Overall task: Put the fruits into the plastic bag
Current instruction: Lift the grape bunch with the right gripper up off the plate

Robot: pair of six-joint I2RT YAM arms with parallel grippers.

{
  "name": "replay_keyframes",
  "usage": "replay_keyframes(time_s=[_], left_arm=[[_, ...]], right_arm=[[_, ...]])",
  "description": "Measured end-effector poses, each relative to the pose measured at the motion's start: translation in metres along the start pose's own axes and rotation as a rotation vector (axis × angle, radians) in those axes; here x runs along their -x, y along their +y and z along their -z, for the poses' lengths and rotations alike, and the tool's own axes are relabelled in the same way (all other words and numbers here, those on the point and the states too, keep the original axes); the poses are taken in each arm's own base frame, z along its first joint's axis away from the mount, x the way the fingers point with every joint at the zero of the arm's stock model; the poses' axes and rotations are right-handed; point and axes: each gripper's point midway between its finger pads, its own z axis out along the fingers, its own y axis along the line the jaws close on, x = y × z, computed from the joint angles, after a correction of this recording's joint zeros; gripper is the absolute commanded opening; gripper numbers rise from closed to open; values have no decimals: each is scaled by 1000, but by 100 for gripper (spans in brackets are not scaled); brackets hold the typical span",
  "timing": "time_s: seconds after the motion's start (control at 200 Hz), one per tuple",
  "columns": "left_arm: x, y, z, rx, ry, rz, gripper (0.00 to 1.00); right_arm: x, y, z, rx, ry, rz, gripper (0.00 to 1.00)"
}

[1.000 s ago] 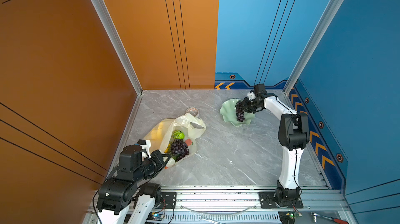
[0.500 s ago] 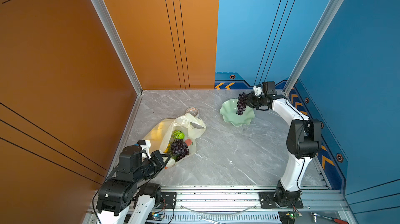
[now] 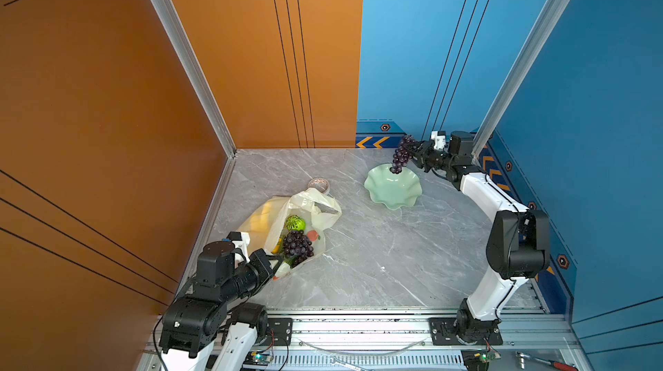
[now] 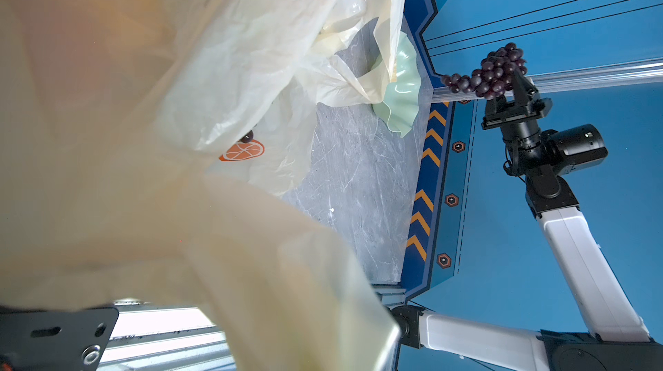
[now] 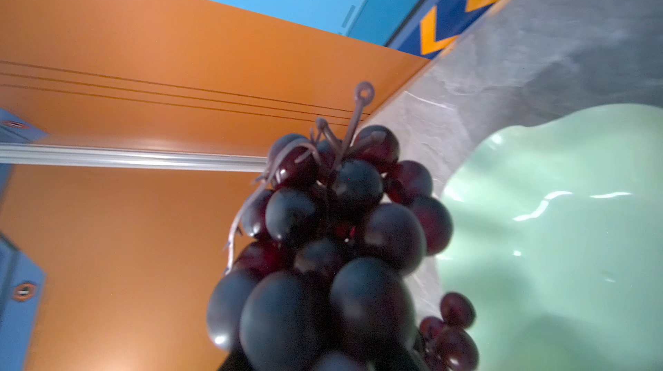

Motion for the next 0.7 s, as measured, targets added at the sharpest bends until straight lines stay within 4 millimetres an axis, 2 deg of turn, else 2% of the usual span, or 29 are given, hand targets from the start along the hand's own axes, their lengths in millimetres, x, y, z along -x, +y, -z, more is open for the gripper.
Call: replay_keyframes(time_s=[0.14, 0.25, 0.476, 0.596, 0.701], left_arm=[[0, 0, 1, -5, -4, -3, 0], [0, -1, 2, -8, -5, -4, 0], [-1, -2, 3, -19, -13, -10, 0], [0, -2, 4, -24, -16, -12, 0], [0, -3, 4, -27, -18, -14, 0]], right_arm=[[-2, 33, -1, 126, -6, -56, 32], [-17, 62, -3, 206, 20, -82, 32], [-79, 137, -1, 362, 138, -68, 33], [-114, 162, -3, 411, 212, -66, 32], [-141, 177, -7, 435, 271, -71, 33]])
